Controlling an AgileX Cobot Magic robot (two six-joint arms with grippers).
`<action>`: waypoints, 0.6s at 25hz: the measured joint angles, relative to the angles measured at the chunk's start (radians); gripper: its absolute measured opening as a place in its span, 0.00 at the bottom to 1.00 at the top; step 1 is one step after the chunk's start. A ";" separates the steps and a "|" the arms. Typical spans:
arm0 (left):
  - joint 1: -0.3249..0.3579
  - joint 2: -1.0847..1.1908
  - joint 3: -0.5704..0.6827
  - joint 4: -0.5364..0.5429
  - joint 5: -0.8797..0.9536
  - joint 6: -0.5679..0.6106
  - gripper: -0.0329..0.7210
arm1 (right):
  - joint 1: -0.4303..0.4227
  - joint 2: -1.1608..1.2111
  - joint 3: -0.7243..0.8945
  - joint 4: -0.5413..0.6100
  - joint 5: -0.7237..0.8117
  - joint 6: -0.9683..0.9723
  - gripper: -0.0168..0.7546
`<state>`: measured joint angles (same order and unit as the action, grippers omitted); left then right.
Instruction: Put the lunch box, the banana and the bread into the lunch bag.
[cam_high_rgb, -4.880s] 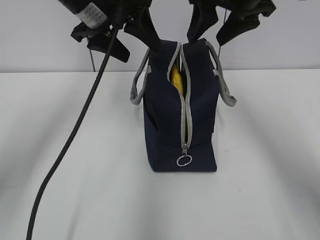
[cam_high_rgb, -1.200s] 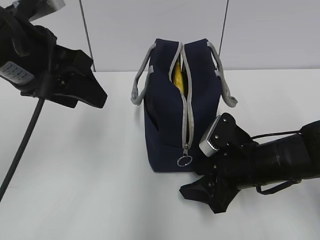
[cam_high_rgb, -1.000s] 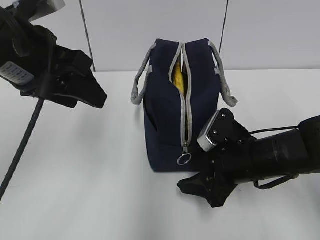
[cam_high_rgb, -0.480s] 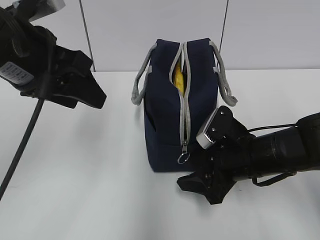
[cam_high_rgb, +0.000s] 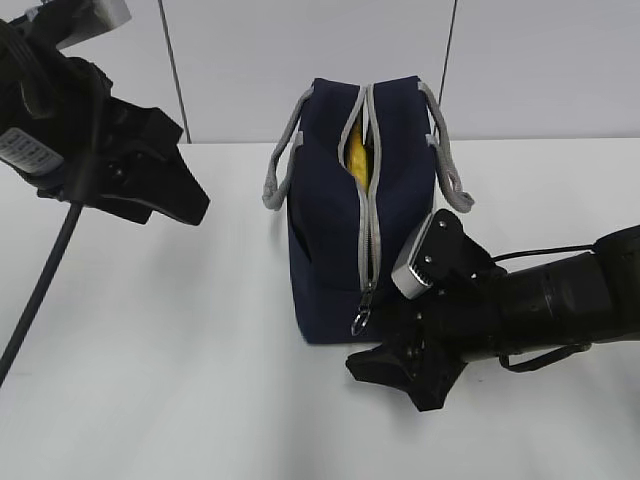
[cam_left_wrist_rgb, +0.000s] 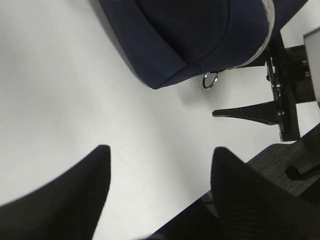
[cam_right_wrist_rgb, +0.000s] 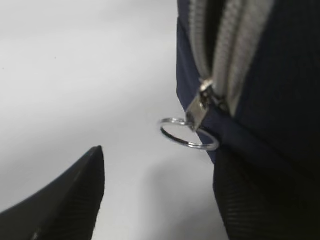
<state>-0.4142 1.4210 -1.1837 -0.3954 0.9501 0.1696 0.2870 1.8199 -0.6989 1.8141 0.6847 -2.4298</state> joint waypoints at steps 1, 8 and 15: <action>0.000 0.000 0.000 0.002 0.000 0.001 0.63 | 0.000 0.000 0.000 0.000 0.012 -0.009 0.69; 0.000 0.000 0.000 0.008 0.000 0.003 0.62 | 0.000 0.000 0.000 0.000 0.040 -0.028 0.61; 0.000 0.000 0.000 0.011 0.000 0.004 0.62 | 0.000 0.001 0.002 0.000 0.000 -0.035 0.58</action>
<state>-0.4142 1.4210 -1.1837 -0.3841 0.9501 0.1736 0.2870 1.8206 -0.6971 1.8141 0.6843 -2.4646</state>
